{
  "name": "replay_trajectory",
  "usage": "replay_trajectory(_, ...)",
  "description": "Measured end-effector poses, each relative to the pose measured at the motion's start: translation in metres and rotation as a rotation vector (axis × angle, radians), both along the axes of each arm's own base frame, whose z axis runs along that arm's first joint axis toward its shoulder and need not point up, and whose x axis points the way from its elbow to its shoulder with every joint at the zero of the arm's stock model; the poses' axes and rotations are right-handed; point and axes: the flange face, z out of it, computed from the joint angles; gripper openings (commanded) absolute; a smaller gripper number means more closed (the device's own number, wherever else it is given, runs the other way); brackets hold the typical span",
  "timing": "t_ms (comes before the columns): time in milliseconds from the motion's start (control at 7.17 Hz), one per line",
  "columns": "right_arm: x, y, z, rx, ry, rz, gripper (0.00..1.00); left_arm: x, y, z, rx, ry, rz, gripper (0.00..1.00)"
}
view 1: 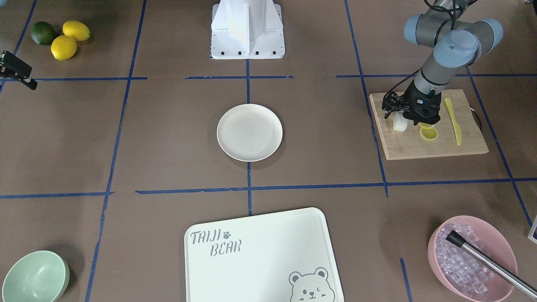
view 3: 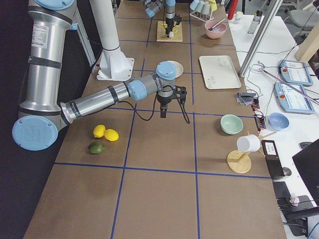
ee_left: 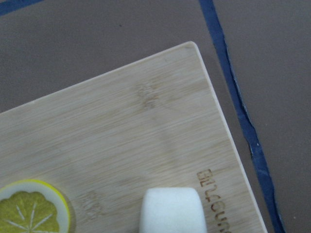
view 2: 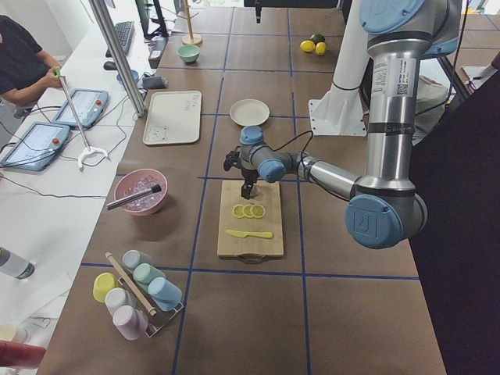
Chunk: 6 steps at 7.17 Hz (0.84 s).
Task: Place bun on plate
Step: 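Grasp the small white bun on the cutting board with the left gripper, then carry the bun with the left gripper over the white plate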
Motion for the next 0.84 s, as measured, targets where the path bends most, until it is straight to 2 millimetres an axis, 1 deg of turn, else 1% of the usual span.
replay_trajectory(140,0.0,0.0,0.0,0.0,0.0,0.0,1.0,0.001,-0.001,-0.001,0.0,0.001,-0.001,0.39)
replay_trajectory(279,0.0,0.0,0.0,0.001,0.0,0.0,1.0,0.001,-0.001,-0.001,0.001,0.003,-0.001,0.28)
replay_trajectory(419,0.0,0.0,0.0,0.0,0.0,0.0,1.0,0.001,-0.001,-0.003,0.002,0.005,-0.001,0.22)
replay_trajectory(558,0.0,0.0,0.0,0.001,0.0,0.0,1.0,0.001,0.0,-0.006,0.004,0.01,-0.001,0.19)
replay_trajectory(698,0.0,0.0,0.0,0.001,0.002,0.001,1.0,0.0,0.0,-0.01,0.005,0.017,0.001,0.18)
replay_trajectory(837,0.0,0.0,0.0,0.001,0.003,0.002,1.0,-0.001,0.001,-0.019,0.014,0.031,0.0,0.18)
